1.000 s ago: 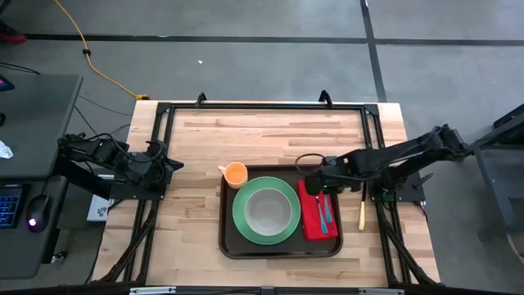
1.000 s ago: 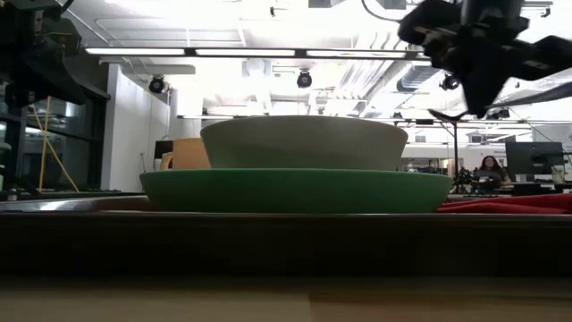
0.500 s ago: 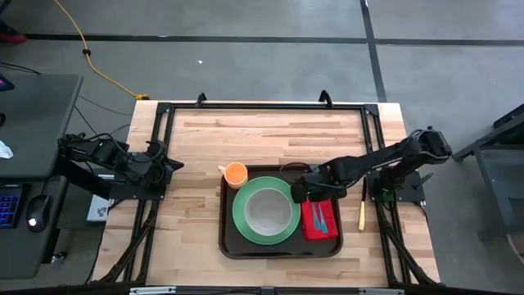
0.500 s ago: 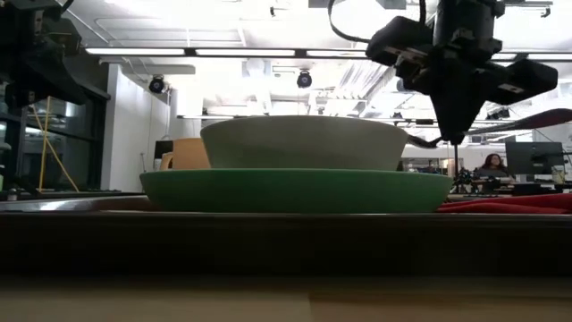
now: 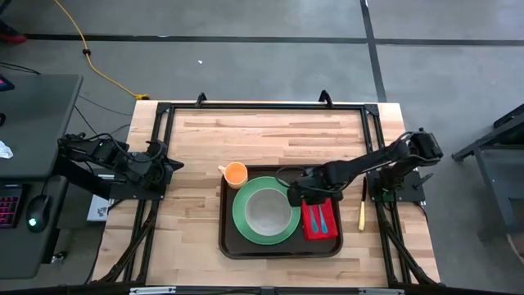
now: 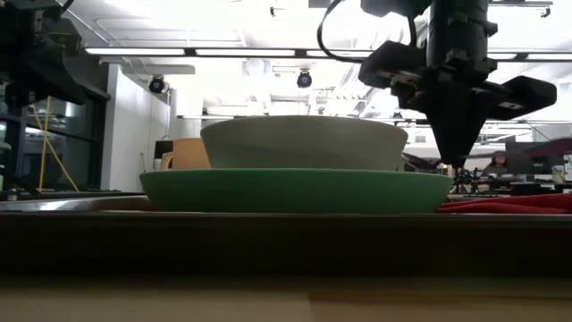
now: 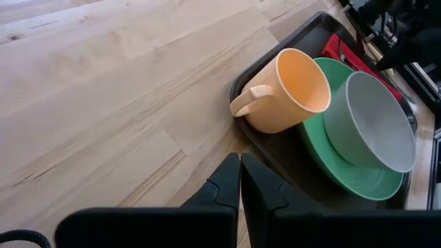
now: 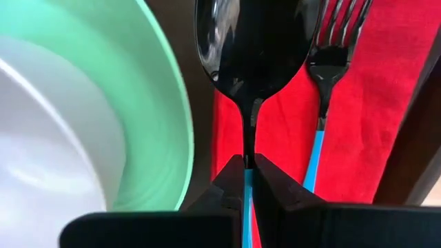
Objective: Set up tray
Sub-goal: Put the blue spoon to the left side of the blue fork on top of the table napkin on the brown serving tray, then put the yellow table knife to the right side of the blue fork on top of the red table napkin on the brown serving tray
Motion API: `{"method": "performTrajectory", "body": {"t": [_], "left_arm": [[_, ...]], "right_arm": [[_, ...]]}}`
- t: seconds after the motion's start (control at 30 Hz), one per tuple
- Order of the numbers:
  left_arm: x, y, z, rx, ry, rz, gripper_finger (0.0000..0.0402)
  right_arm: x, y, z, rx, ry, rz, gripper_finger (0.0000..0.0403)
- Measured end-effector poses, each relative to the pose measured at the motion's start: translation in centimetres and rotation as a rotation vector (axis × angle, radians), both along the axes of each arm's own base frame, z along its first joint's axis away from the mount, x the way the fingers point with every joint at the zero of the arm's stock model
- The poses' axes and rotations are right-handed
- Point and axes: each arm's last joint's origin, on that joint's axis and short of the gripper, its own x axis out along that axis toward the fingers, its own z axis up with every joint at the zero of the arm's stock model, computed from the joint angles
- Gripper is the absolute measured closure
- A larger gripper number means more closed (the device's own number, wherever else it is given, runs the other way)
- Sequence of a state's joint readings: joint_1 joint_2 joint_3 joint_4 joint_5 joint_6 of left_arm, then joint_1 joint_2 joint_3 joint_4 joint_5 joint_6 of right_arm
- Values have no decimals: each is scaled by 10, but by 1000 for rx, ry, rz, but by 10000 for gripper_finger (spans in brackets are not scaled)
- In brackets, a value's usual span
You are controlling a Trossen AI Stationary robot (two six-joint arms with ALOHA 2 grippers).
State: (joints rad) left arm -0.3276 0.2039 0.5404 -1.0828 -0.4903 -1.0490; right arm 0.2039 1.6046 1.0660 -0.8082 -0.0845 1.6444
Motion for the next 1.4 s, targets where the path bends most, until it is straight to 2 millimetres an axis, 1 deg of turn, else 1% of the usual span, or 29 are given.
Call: {"method": "performTrajectory", "body": {"t": [0.27, 0.73, 1.0, 1.4], "left_arm": [[0, 0, 0, 0, 0, 0, 357], [0, 0, 0, 0, 0, 0, 357], [0, 0, 0, 0, 0, 0, 357], [0, 0, 0, -4, 1, -5, 357]], "right_arm": [[5, 2, -14, 14, 46, 6, 402], [10, 3, -32, 28, 107, 11, 399], [11, 3, -33, 4, 103, -6, 401], [11, 2, -33, -9, 102, -15, 381]]}}
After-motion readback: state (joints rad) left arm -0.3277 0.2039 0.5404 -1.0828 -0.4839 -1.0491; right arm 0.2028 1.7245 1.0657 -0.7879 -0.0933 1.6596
